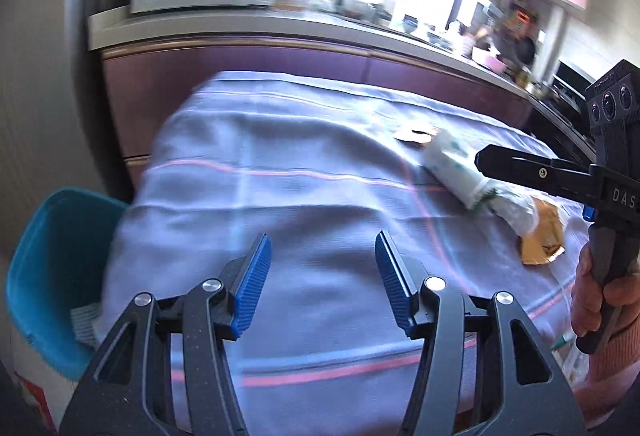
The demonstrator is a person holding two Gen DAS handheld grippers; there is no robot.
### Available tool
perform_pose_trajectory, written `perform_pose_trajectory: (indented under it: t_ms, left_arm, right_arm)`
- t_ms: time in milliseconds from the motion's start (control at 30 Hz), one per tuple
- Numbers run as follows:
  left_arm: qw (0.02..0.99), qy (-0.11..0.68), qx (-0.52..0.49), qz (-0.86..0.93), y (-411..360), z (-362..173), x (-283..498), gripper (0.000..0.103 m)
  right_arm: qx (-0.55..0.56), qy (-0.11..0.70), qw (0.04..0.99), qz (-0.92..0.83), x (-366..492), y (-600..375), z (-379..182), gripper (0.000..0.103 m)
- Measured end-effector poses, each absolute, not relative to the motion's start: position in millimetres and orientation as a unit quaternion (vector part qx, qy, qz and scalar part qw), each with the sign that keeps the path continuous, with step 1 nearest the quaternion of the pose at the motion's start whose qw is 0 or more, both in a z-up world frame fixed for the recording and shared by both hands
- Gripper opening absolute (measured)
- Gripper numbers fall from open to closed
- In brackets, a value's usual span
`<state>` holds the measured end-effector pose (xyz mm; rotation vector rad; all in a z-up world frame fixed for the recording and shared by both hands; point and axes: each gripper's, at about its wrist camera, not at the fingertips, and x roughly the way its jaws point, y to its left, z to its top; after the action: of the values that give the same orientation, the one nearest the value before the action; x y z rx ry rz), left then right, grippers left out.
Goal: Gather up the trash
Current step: 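Grasp a second white dotted cup with the left tool while the right tool grasps a clear plastic wrapper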
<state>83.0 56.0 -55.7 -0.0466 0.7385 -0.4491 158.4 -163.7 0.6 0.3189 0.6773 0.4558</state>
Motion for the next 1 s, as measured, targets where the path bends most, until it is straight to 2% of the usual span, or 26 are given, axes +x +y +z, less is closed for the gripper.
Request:
perform_pose_trajectory:
  t_ms: [233,433,633,900,1000]
  left_arm:
    - [0.888,0.365,0.011,-0.281,-19.7,-59.6,86.9,0.054]
    - [0.882,0.364,0.035,-0.296,-65.9,-58.8,91.2,0.054]
    - [0.881,0.370,0.037,-0.292,-75.6,-58.1,96.5,0.054]
    - [0.879,0.381,0.037,-0.283,-74.4,-62.7,108.0,0.054]
    - [0.878,0.385,0.037,-0.282,-74.6,-64.6,111.2,0.054]
  right_arm:
    - [0.167,0.321,0.924,0.120,129.9,-234.0,-10.3,0.047]
    - [0.189,0.331,0.916,0.123,131.6,-253.9,-26.5,0.047]
    - [0.139,0.342,0.920,0.130,150.3,-234.1,-30.7,0.047]
    - [0.128,0.367,0.909,0.149,169.4,-234.8,-43.6,0.047]
    - [0.127,0.368,0.908,0.156,170.8,-235.7,-46.1,0.041]
